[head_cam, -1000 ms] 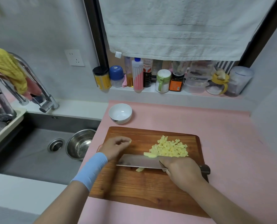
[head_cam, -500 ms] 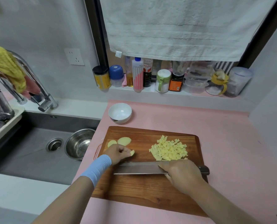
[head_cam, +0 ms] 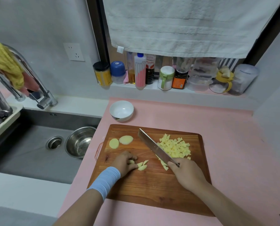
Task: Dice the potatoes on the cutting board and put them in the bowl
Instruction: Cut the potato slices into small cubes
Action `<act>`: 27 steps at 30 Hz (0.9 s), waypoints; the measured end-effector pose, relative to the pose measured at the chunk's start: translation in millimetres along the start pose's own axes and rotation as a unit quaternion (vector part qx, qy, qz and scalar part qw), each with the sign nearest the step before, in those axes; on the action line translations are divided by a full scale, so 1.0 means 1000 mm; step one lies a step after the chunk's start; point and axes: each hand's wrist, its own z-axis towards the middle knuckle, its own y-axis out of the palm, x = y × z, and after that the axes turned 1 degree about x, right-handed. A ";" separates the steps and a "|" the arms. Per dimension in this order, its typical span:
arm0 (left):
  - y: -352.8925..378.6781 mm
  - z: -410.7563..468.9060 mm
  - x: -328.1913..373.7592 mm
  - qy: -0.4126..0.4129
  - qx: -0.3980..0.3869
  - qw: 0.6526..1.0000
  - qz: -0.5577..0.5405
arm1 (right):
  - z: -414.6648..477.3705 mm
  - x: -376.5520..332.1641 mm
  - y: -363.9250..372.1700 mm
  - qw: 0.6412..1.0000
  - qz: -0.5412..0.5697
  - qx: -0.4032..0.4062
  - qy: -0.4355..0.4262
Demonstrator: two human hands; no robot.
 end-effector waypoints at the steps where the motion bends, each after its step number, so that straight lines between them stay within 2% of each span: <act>1: -0.002 -0.001 -0.003 0.003 0.003 1.000 0.010 | 0.000 -0.001 0.001 1.000 0.007 -0.001 0.004; 6: -0.010 -0.006 -0.019 -0.009 0.048 0.998 0.049 | -0.003 -0.005 0.007 1.000 0.016 -0.003 0.009; 10: -0.002 -0.004 -0.006 -0.093 0.154 0.978 -0.103 | -0.003 -0.011 0.009 1.000 0.010 -0.008 0.010; 13: 0.010 0.000 0.004 -0.096 0.167 0.971 -0.140 | -0.003 -0.014 0.009 1.000 0.017 -0.014 0.013; 20: 0.015 -0.002 0.000 -0.030 0.074 0.997 -0.021 | -0.001 -0.012 0.008 0.999 0.027 -0.010 0.022; 25: 0.011 0.011 0.020 0.004 0.077 0.988 0.132 | 0.005 -0.011 0.007 0.999 0.031 -0.001 0.027; 27: 0.014 0.020 0.037 -0.008 0.048 0.985 0.163 | 0.007 -0.012 0.006 0.999 0.035 0.005 0.031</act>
